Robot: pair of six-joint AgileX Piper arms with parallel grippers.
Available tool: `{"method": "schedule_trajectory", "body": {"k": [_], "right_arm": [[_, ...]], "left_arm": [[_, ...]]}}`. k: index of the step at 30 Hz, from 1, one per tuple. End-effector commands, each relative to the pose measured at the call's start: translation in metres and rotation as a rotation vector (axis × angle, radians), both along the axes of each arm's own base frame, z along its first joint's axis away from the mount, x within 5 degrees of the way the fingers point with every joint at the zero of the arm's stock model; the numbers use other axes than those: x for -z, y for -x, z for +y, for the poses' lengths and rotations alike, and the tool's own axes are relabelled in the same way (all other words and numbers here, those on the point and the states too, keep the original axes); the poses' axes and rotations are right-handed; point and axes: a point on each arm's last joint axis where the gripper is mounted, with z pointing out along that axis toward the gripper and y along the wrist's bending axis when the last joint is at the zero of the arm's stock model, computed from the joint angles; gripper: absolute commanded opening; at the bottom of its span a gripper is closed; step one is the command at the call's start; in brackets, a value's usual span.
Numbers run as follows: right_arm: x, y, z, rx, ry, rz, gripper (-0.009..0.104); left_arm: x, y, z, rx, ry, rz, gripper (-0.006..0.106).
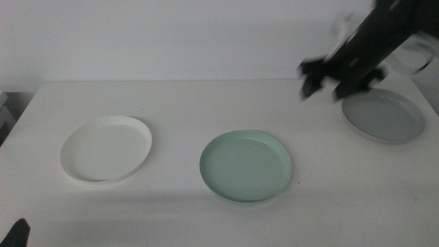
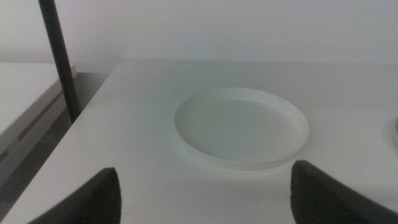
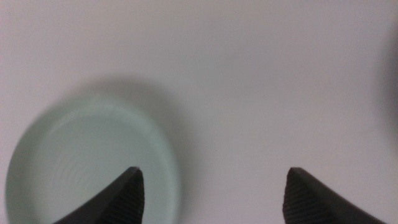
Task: Stack the three bowls on top of each other.
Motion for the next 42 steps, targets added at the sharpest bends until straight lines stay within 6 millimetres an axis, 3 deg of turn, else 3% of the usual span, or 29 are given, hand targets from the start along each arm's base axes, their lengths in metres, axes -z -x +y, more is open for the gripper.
{"method": "schedule_trajectory", "body": {"k": [1,5,9,13,18,22,28,38,42], "right_arm": [[-0.055,0.000,-0.035,0.039,0.027,-0.134,0.059],[-0.080,-0.009,-0.088,0.153,0.077,-0.193,0.062],[-0.082,-0.013,-0.146,0.281,0.100,-0.206,0.070],[-0.062,-0.020,-0.192,0.374,0.087,-0.173,0.074],[-0.018,-0.039,-0.228,0.433,0.061,-0.134,0.074],[0.021,-0.057,-0.240,0.434,0.070,-0.118,0.074],[0.063,-0.076,-0.245,0.447,0.053,-0.100,0.068],[0.097,-0.095,-0.243,0.413,-0.015,-0.083,0.043],[0.104,-0.096,-0.243,0.373,-0.002,-0.079,0.023]], "left_arm": [[-0.009,0.000,0.000,-0.007,0.005,-0.093,0.105],[-0.009,0.000,0.000,-0.007,0.005,-0.093,0.105],[-0.009,0.000,0.000,-0.007,0.005,-0.093,0.105],[-0.009,0.000,0.000,-0.007,0.005,-0.093,0.105],[-0.009,0.000,0.000,-0.007,0.005,-0.093,0.105],[-0.009,0.000,0.000,-0.007,0.005,-0.093,0.105],[-0.009,0.000,0.000,-0.007,0.005,-0.093,0.105],[-0.009,0.000,0.000,-0.007,0.005,-0.093,0.105],[-0.009,0.000,0.000,-0.007,0.005,-0.093,0.105]]}}
